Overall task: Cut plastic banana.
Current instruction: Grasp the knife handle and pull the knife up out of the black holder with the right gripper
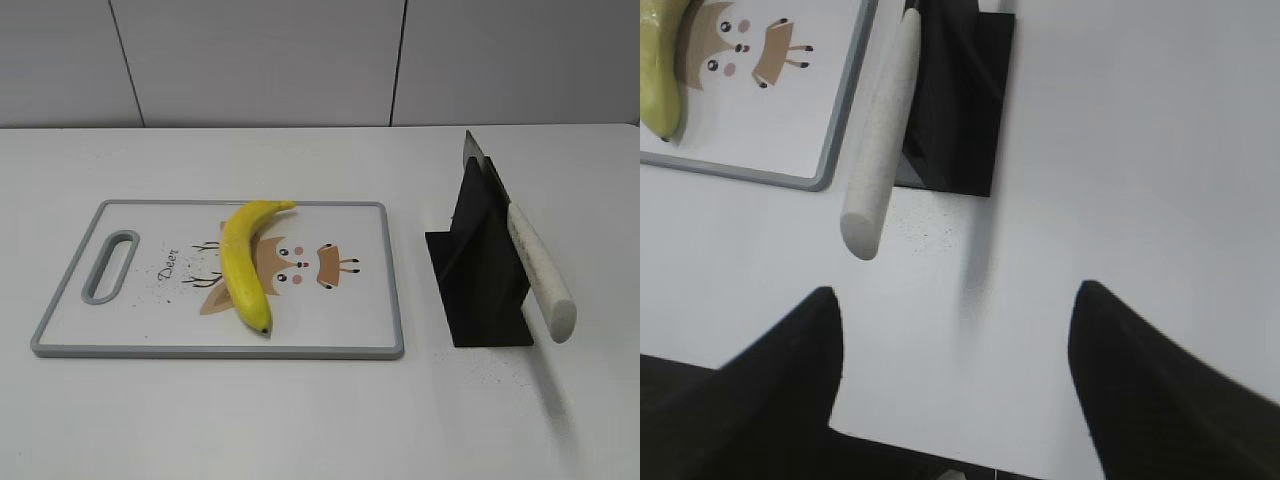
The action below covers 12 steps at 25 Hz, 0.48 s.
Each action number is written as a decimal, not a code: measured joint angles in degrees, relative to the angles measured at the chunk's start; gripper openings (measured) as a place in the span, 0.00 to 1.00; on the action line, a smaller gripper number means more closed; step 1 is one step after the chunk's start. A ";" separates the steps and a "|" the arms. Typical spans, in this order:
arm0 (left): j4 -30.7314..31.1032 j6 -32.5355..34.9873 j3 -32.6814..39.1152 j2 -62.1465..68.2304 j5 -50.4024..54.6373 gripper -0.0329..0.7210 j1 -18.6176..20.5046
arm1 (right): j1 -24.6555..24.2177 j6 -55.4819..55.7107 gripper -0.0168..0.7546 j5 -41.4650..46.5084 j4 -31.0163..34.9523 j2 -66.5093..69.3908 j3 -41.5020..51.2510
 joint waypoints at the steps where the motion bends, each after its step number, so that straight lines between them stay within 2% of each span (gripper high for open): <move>1: 0.00 0.00 0.00 0.00 0.00 0.85 0.00 | 0.92 0.26 0.74 0.00 0.05 1.87 -0.66; 4: -0.29 0.56 0.00 0.00 0.00 0.85 0.00 | 2.87 0.51 0.74 1.11 0.12 7.47 -2.91; 12: -3.99 5.74 0.00 -0.05 0.00 0.83 0.00 | 3.69 0.64 0.74 4.14 1.16 22.80 -8.21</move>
